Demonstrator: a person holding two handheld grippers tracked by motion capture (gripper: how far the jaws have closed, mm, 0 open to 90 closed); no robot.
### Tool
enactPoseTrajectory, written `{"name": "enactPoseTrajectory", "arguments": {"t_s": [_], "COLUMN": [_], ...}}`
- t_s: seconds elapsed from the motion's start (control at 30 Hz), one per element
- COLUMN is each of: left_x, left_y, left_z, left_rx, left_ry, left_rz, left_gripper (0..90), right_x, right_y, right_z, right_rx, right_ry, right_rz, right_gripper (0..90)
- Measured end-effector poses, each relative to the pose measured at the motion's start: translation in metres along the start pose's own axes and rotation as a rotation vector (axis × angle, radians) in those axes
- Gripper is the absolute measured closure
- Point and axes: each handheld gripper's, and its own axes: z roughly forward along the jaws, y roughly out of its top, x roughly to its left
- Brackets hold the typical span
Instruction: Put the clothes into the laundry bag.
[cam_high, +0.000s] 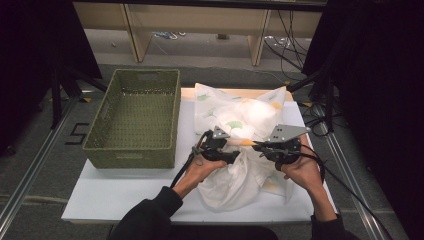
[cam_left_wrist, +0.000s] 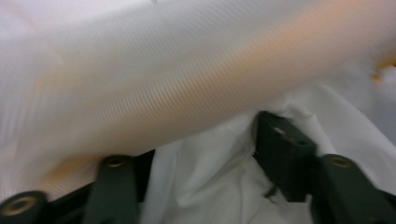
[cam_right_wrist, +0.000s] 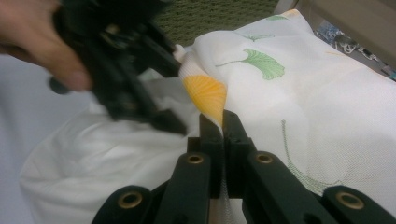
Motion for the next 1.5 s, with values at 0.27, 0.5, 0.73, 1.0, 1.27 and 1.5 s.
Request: {"name": "enactPoseTrajectory", "arguments": {"t_s": [0.27, 0.5, 0.73, 1.0, 1.27, 1.5], "left_x": [-0.021, -0.041, -0.049, -0.04, -0.012, -0.017], "left_y": [-0.031, -0.064, -0.055, 0.0, 0.012, 0.0], "left_z": [-0.053, -0.02, 0.027, 0.029, 0.058, 0.03], "left_rx": [0.053, 0.155, 0.083, -0.137, -0.158, -0.085], "left_ry": [-0.033, -0.122, -0.067, 0.069, 0.209, 0.095], "left_rz": [0.075, 0.143, 0.222, 0.153, 0.07, 0.062], "left_gripper": [20.3, 15.1, 61.2, 80.6, 79.0, 51.7], "right_x": [0.002, 0.003, 0.003, 0.007, 0.007, 0.003], "right_y": [0.001, 0.001, 0.0, 0.002, -0.007, -0.016], "right_z": [0.003, 0.003, 0.004, -0.006, -0.001, 0.004], "right_rx": [0.007, 0.009, 0.015, 0.008, 0.068, 0.09], "right_ry": [0.01, 0.013, 0.019, 0.019, 0.033, 0.046], "right_rz": [0.001, 0.004, -0.002, -0.019, -0.006, 0.017], "right_gripper": [90.0, 90.0, 90.0, 90.0, 90.0, 90.0]}}
